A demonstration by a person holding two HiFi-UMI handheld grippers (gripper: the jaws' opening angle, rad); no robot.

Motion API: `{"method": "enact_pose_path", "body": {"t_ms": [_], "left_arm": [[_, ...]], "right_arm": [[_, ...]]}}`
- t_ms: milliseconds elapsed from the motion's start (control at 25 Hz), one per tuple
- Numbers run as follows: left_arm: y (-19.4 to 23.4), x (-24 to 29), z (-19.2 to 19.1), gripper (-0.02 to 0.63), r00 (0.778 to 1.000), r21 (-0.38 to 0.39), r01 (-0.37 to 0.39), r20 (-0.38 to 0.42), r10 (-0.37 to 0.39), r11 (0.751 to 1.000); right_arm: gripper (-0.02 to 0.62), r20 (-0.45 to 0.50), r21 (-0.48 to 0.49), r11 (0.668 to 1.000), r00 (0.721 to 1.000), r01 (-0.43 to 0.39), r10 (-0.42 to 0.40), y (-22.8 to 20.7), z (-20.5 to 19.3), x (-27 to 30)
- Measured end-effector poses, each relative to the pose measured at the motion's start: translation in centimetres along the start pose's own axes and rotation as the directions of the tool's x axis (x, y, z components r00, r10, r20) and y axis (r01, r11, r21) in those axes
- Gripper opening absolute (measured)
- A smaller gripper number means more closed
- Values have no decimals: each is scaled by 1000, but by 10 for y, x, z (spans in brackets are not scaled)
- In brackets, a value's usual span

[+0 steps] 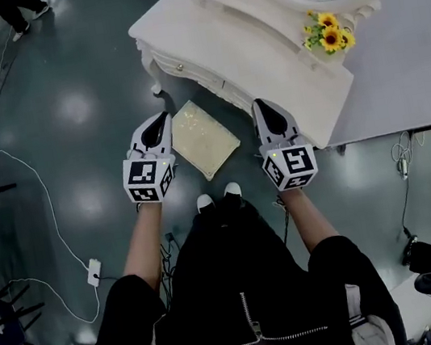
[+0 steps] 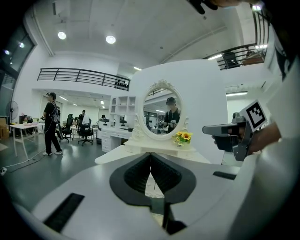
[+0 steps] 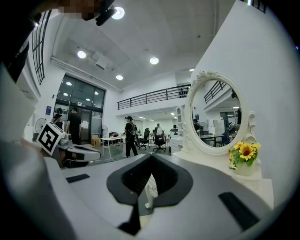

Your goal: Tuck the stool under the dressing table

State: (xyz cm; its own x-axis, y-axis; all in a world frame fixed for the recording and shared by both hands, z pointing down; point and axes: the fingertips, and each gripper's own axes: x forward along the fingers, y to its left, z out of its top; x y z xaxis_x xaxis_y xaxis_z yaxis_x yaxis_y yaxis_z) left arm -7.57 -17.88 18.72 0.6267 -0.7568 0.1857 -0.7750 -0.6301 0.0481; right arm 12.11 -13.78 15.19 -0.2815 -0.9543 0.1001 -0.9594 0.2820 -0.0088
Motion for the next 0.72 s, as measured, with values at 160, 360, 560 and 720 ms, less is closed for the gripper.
{"method": "enact_pose_path", "body": {"t_ms": [160, 360, 560, 720], "left_arm": [[0, 6, -11, 21, 999, -30, 22, -29, -23, 999], [-3, 12, -40, 21, 995, -52, 17, -96, -22, 998], [6, 20, -67, 21, 994, -69, -5, -110, -3, 998], [10, 13, -104, 21, 990, -116, -21, -141, 5, 993]], "right_arm": [[7, -17, -6, 999, 999, -33, 33, 2, -5, 7], [7, -47, 10, 997, 996, -76, 76, 8, -18, 18], [6, -78, 37, 993, 990, -111, 114, 15, -51, 30], [6, -137, 65, 989, 980, -136, 144, 26, -97, 27]]}}
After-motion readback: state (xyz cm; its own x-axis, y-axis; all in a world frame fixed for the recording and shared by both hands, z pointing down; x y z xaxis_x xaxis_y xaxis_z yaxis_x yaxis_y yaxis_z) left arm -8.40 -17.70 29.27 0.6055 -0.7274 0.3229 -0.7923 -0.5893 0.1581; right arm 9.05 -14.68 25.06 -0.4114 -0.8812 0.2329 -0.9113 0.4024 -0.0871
